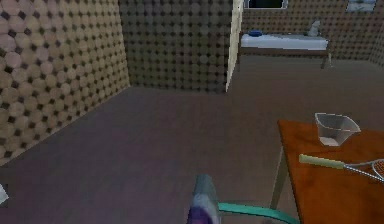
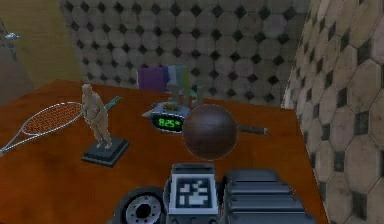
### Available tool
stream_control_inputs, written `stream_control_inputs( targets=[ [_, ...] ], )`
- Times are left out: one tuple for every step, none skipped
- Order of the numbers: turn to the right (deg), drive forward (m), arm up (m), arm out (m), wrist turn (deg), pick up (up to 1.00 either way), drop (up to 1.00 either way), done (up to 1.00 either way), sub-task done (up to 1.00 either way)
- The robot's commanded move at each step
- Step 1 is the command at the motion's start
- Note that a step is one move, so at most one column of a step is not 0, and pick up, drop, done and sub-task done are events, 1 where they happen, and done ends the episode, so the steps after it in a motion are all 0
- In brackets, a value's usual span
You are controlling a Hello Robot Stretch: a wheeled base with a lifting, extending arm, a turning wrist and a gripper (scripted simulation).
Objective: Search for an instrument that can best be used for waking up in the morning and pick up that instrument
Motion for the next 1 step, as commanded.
stream_control_inputs(
  targets=[
    [0.0,0.0,0.0,0.5,0.0,0.0,0.0,0.0,0.0]
  ],
)
